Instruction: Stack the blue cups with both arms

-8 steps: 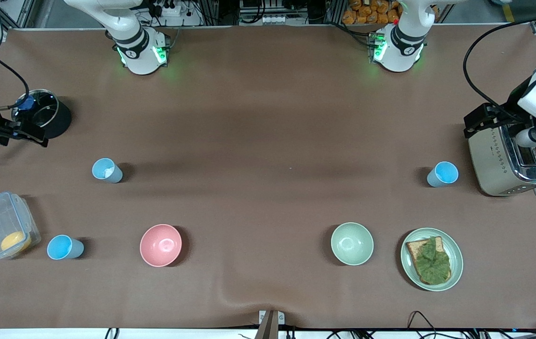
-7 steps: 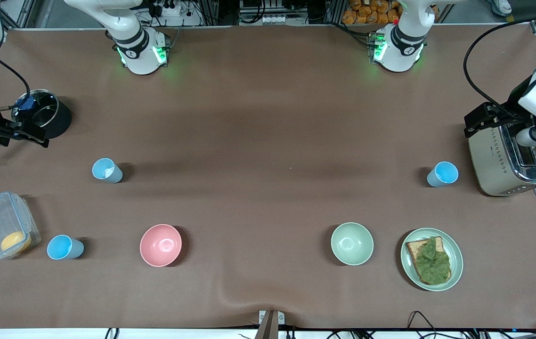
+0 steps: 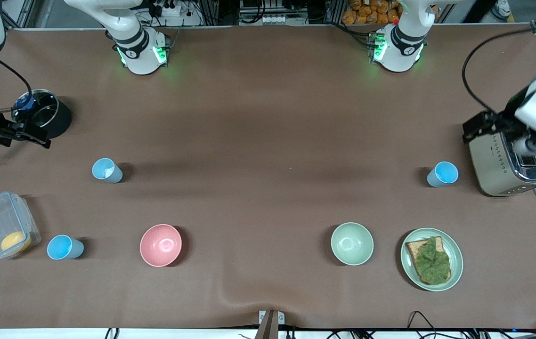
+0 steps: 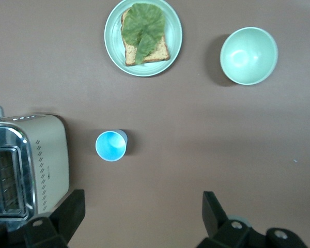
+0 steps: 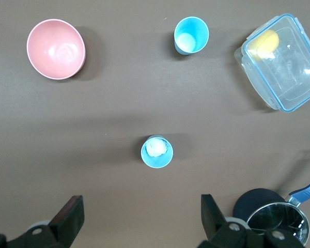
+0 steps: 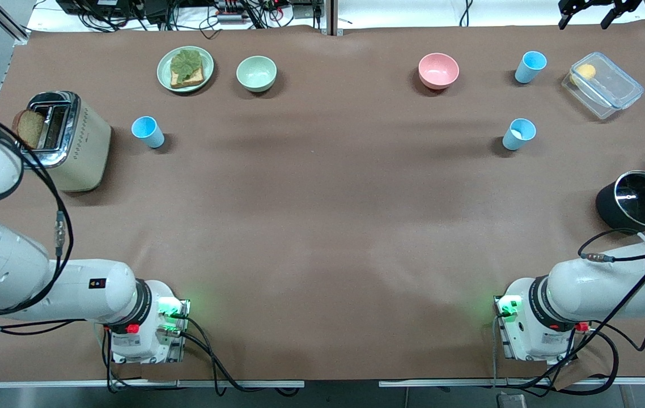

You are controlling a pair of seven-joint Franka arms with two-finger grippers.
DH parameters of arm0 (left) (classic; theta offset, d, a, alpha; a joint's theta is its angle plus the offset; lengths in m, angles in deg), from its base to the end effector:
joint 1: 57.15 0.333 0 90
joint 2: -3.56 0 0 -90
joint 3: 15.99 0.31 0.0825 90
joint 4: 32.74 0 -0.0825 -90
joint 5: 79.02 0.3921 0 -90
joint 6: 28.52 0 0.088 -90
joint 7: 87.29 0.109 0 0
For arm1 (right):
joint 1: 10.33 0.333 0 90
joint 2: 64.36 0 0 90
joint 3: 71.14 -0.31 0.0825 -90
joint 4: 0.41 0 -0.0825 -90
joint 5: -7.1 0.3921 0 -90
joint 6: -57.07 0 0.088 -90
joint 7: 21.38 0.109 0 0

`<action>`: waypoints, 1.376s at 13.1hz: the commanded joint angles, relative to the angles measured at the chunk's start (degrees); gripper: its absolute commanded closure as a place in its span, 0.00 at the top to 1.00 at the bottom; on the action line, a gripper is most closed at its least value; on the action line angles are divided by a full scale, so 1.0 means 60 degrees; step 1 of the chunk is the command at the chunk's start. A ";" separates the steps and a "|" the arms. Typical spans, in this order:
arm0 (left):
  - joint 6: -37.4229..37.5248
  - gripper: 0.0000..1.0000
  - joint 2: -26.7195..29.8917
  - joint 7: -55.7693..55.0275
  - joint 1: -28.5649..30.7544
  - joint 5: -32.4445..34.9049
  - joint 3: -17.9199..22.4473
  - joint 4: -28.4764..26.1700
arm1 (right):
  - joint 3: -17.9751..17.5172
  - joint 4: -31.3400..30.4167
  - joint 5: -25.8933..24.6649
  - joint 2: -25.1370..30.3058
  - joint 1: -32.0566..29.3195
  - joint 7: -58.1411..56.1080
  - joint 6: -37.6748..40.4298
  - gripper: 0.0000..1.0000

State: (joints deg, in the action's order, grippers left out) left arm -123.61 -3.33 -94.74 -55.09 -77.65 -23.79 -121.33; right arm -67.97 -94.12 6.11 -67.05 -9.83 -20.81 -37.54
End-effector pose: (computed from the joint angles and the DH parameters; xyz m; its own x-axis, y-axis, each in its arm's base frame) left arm 0.6019 -0.0537 0.5666 0.9996 0.0286 -0.0047 0.0286 -0.9996 -0.0082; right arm 0.5797 -0.0281 0.5654 0.9980 -0.0551 -0.0310 -0.0545 -0.9983 0.0201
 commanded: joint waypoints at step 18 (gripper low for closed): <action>-0.5758 1.00 -0.1545 0.1257 0.2280 0.1486 -0.0121 -0.4981 | 0.0029 -0.1154 -0.0114 -0.3900 -0.1035 -0.1282 -0.2074 1.00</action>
State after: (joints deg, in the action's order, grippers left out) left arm -157.22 -11.93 -88.18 -42.06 -69.51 -23.73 -150.93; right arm -67.79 -101.00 5.96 -88.87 -16.26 -28.26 -49.47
